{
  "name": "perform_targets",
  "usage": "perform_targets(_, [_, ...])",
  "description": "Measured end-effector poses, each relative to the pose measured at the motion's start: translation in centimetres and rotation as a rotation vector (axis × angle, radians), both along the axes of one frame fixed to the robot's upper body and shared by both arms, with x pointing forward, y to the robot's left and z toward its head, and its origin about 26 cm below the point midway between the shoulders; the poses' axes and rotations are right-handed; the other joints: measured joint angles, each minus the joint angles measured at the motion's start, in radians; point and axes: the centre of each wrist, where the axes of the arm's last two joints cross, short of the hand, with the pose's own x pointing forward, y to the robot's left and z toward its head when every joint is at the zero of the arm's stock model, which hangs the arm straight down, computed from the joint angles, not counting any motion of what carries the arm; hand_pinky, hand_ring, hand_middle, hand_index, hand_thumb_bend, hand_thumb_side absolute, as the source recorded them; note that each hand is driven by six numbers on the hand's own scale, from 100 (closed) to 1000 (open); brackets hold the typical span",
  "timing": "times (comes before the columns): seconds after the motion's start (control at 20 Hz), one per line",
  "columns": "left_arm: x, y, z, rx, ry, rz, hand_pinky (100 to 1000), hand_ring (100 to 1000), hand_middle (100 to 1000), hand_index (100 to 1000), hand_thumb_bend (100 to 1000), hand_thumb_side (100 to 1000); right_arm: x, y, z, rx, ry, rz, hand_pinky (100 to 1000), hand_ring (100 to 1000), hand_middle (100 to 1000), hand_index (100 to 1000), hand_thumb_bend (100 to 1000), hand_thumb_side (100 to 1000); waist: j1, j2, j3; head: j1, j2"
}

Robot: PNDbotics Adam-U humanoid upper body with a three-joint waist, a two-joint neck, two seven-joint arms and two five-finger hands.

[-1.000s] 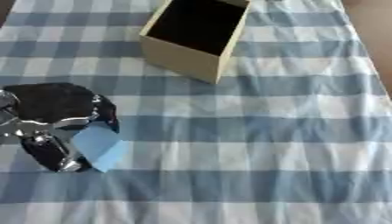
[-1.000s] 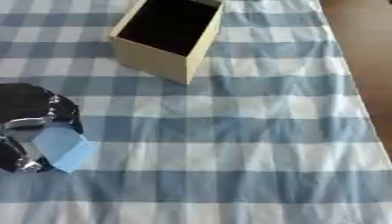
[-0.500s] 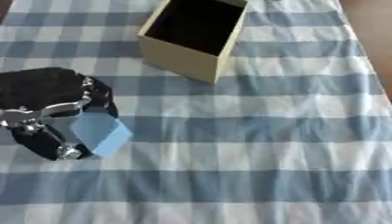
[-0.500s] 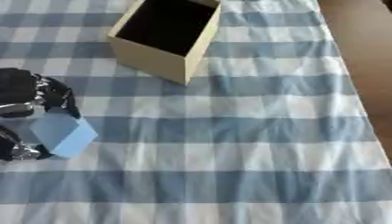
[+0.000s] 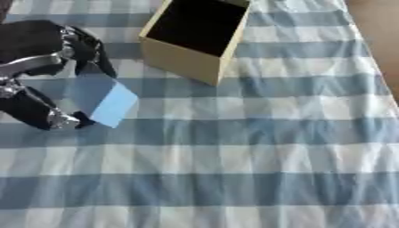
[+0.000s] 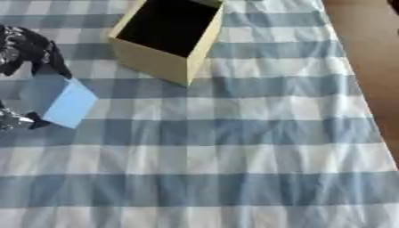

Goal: Pick up objects on the table and place them in the box.

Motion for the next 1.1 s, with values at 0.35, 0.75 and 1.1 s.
perform_targets(0.35, [-0.1,-2.0,3.3,-0.07,-0.017,-0.01,289,501,504,589,100,100,0.0,0.0,0.0,-0.001,0.001,0.001,736,709,658,790,100,1000,0.003,-0.013,0.001,0.006,0.0])
perform_targets(0.75, [4.1,-2.6,5.2,-0.151,-0.038,0.024,278,494,505,581,100,125,0.1,0.2,0.1,-0.011,-0.002,0.013,737,710,659,790,100,1000,0.0,-0.015,-0.005,0.008,-0.011])
perform_targets(1.1, [7.6,-3.5,6.0,-0.208,-0.07,0.041,270,490,501,578,100,131,0.1,0.4,0.5,-0.014,-0.018,0.022,736,709,658,790,100,1000,0.0,-0.003,-0.023,0.009,-0.047])
